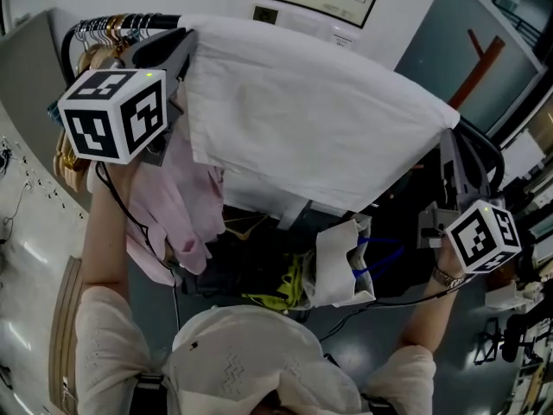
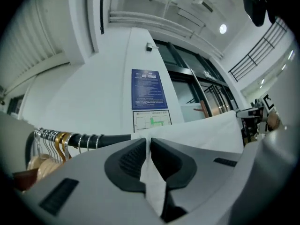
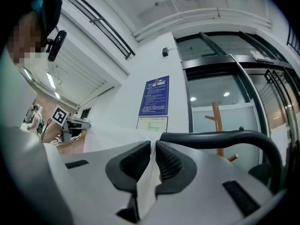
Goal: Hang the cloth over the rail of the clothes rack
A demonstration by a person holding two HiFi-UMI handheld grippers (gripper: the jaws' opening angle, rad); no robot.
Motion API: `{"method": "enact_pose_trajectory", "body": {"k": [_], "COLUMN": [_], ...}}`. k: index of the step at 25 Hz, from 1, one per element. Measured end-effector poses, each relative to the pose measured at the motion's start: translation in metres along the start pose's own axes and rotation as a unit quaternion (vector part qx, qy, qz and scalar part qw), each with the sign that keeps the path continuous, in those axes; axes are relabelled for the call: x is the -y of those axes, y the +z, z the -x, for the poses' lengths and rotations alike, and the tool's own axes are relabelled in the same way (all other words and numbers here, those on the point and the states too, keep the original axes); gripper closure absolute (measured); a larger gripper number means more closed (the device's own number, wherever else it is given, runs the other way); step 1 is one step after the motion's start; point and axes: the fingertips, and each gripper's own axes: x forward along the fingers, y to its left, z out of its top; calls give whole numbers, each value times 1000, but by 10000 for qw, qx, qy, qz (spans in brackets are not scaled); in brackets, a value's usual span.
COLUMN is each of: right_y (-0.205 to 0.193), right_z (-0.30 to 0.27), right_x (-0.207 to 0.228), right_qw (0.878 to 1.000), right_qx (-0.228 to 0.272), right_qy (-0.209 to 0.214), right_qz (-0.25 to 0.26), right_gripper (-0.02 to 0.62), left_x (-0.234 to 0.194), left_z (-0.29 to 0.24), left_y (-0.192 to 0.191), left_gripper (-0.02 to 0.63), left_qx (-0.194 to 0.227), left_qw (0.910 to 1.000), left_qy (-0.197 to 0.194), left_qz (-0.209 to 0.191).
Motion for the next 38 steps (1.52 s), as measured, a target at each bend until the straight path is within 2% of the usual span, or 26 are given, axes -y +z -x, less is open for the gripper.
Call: {"method": "enact_pose_trajectory", "body": {"k": [5,11,16,19,20,22,26,30,32,36,38], "right_y": [-6,-10,-32,-53,-61,-81,-127,-168,-187,-231,-257], "right_z": [6,19,35,48,51,54,52,46,42,42,39], "right_x": [4,18,-4,-21,-27,-44,-78,-106,-120,-150,-167], "right_qw": [9999,9984,9995,9982,9977,9981,9981,9953,9940,9908,9863], "right_qx": [-94,47,148,201,214,183,70,-113,-276,-736,-1033], "right_qy": [-88,-509,-161,-162,-159,51,606,806,810,703,810], "right_qz": [35,235,211,532,628,593,18,-530,-679,-888,-995], "right_gripper": [549,546,577,578,578,578,577,577,577,577,577], "left_x": [-8,-15,5,30,40,62,103,132,145,174,184], "left_z": [5,16,43,58,61,65,69,73,75,87,88], "left_y": [1,3,-9,-22,-29,-57,-132,-186,-200,-225,-242], "left_gripper": [567,549,594,594,594,594,594,594,594,594,594], "left_qx": [-7,217,411,501,511,473,365,-79,-221,-367,-442], "left_qw": [9961,9907,9919,9909,9918,9961,9991,9976,9964,9962,9953], "left_qy": [599,993,870,759,672,384,-172,-301,-343,-507,-532], "left_qz": [-645,-907,-831,-990,-962,-636,93,615,740,612,679]}}
